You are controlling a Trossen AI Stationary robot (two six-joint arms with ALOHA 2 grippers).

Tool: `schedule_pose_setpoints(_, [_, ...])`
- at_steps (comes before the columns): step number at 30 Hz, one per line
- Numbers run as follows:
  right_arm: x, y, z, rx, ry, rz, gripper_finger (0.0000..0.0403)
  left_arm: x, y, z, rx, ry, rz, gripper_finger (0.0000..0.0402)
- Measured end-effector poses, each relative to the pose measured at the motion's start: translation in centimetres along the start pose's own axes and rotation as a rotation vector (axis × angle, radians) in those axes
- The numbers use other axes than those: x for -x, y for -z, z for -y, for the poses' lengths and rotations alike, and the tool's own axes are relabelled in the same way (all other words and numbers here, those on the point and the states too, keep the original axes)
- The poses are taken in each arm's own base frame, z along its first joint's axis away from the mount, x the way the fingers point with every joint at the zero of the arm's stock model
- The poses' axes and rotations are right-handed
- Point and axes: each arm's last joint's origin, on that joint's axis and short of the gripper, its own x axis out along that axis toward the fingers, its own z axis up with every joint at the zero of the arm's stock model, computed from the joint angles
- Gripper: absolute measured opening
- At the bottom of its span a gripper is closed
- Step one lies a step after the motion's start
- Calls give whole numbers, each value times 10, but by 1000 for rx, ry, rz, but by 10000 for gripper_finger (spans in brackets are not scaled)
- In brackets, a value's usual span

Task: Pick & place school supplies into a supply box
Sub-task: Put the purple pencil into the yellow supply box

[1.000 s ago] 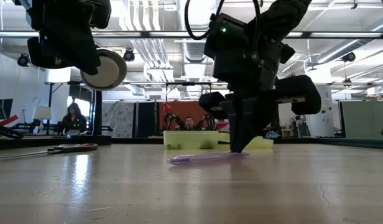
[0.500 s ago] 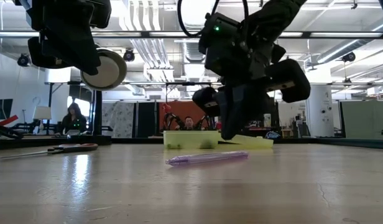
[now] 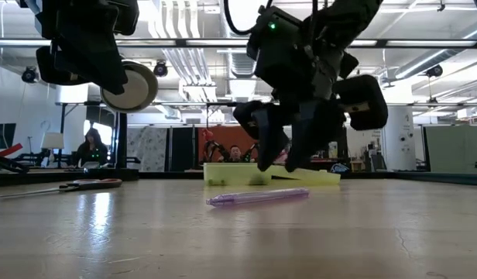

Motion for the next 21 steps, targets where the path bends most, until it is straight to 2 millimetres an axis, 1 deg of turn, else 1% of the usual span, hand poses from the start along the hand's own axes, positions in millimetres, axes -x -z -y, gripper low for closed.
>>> schedule_pose_setpoints(2, [-1, 4, -1, 20, 2, -15, 171, 0, 0, 0, 2, -1, 1, 62])
schedule_pose_setpoints(5, [-4, 11, -4, 54, 13, -50, 180, 0, 0, 0, 3, -2, 1, 62])
schedule_pose_setpoints(8, [-7, 21, -7, 46, 74, -133, 175, 0, 0, 0, 10, -1, 1, 62])
schedule_pose_setpoints(10, [-8, 25, -9, 38, 79, -147, 165, 0, 0, 0, 13, -2, 1, 62])
schedule_pose_setpoints(15, [-11, 35, -15, 18, 95, -179, 121, 0, 0, 0, 19, -1, 2, 62])
schedule_pose_setpoints(21, [-12, 42, -18, -15, 93, -210, 37, 0, -1, 0, 31, -1, 4, 62])
